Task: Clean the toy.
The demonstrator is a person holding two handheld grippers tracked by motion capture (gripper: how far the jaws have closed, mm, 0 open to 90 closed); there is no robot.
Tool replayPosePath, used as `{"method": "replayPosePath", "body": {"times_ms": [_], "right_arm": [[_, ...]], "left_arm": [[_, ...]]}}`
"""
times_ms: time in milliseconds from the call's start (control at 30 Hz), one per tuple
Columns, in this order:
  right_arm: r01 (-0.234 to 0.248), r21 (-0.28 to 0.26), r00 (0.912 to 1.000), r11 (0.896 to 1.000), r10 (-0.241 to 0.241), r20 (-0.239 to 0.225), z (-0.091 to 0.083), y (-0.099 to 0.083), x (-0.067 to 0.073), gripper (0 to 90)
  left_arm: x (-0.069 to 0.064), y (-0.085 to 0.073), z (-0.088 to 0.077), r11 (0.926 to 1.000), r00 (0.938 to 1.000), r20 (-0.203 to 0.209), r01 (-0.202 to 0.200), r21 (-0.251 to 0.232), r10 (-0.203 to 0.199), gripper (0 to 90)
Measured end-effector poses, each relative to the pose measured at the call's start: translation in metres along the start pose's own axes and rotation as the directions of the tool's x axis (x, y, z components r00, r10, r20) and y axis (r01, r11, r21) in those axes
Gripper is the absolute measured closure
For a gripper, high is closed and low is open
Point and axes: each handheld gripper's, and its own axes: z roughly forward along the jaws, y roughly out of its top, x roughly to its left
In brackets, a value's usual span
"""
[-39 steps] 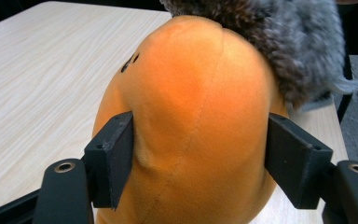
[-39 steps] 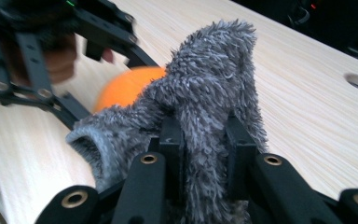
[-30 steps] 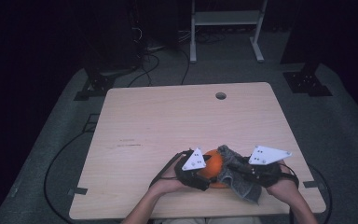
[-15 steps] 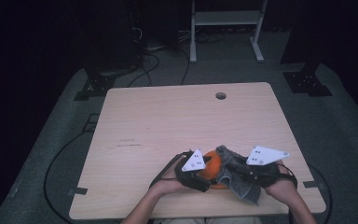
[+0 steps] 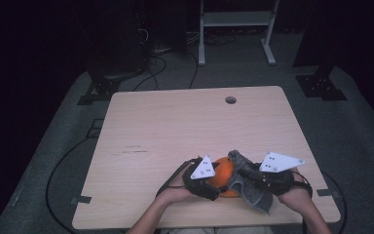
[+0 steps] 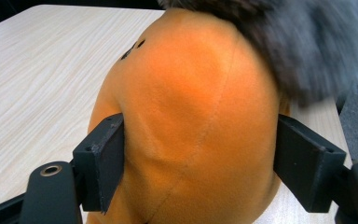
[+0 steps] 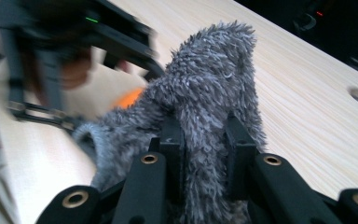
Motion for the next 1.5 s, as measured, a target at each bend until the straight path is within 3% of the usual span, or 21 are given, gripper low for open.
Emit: {"method": "replayPosePath", "body": {"times_ms": [133, 267, 400, 500, 567, 600, 667, 833, 900, 1000, 1133, 1200, 1267, 1400, 1500], "right_arm": [[-0.071, 0.041, 0.9971, 0.997, 0.07, 0.031, -0.004, -0.019, -0.018, 72.8], [-0.078, 0.065, 0.9968, 0.995, 0.077, 0.022, -0.006, -0.025, -0.022, 72.7], [-0.049, 0.027, 0.9984, 0.998, 0.05, -0.026, -0.011, -0.014, -0.014, 72.8], [-0.022, -0.015, 0.9975, 1.0, 0.021, -0.068, -0.011, 0.0, -0.001, 72.7], [0.011, -0.01, 0.9982, 1.0, -0.012, -0.06, -0.007, 0.007, 0.006, 72.6], [0.032, 0.002, 0.9984, 0.999, -0.032, -0.047, -0.004, 0.009, 0.008, 72.6], [0.019, 0.002, 0.9993, 1.0, -0.019, -0.032, 0.0, 0.008, 0.007, 72.7], [-0.079, 0.022, 0.9969, 0.997, 0.078, 0.008, 0.0, -0.014, -0.017, 72.8], [-0.09, 0.056, 0.9954, 0.994, 0.088, 0.039, -0.002, -0.021, -0.023, 72.8], [-0.086, 0.037, 0.9963, 0.996, 0.085, 0.009, -0.007, -0.019, -0.021, 72.8], [-0.038, -0.032, 0.9949, 0.999, 0.035, -0.095, -0.011, 0.001, -0.002, 72.8], [0.016, -0.006, 0.9977, 1.0, -0.016, -0.065, -0.006, 0.005, 0.006, 72.6], [0.017, 0.009, 0.9991, 1.0, -0.016, -0.04, -0.003, 0.002, 0.003, 72.6], [-0.063, 0.034, 0.998, 0.997, 0.063, 0.003, -0.002, -0.017, -0.015, 72.7], [-0.09, 0.052, 0.9958, 0.995, 0.089, 0.024, -0.006, -0.023, -0.02, 72.7]], "left_arm": [[0.001, 0.0, 0.0, 1.0, 1.0, 0.002, -0.002, -0.003, 0.002, 21.8], [0.003, -0.001, 0.0, 1.0, 1.0, -0.001, 0.006, -0.006, -0.006, 20.4], [0.001, 0.0, 0.002, 0.9999, 1.0, -0.001, 0.005, -0.012, -0.005, 20.3], [-0.008, 0.001, 0.007, 0.9989, 0.9987, 0.02, -0.047, -0.003, 0.047, 21.1], [-0.014, 0.002, 0.008, 0.9962, 0.9963, 0.014, -0.085, 0.016, 0.085, 21.2], [-0.013, 0.002, 0.007, 0.9964, 0.9965, 0.011, -0.083, 0.021, 0.082, 21.7], [-0.01, 0.0, 0.005, 0.9981, 0.998, 0.018, -0.061, 0.009, 0.061, 22.7], [-0.007, -0.002, 0.005, 0.9989, 0.9985, 0.028, -0.046, -0.003, 0.046, 22.4], [-0.006, -0.002, 0.005, 0.9991, 0.9987, 0.026, -0.043, -0.006, 0.043, 21.9], [-0.008, -0.002, 0.006, 0.9988, 0.9986, 0.02, -0.049, -0.005, 0.05, 21.1], [-0.007, -0.001, 0.006, 0.9987, 0.9986, 0.015, -0.05, -0.002, 0.05, 20.1], [-0.005, -0.002, 0.005, 0.9992, 0.9992, 0.007, -0.039, -0.006, 0.039, 19.6], [-0.002, -0.003, 0.003, 0.9998, 0.9998, 0.001, -0.019, -0.011, 0.019, 19.7], [0.005, -0.004, 0.0, 0.9998, 0.9998, 0.002, 0.019, -0.011, -0.019, 21.2], [0.01, -0.005, 0.0, 0.9966, 0.9969, -0.011, 0.078, -0.027, -0.078, 21.7]]}}
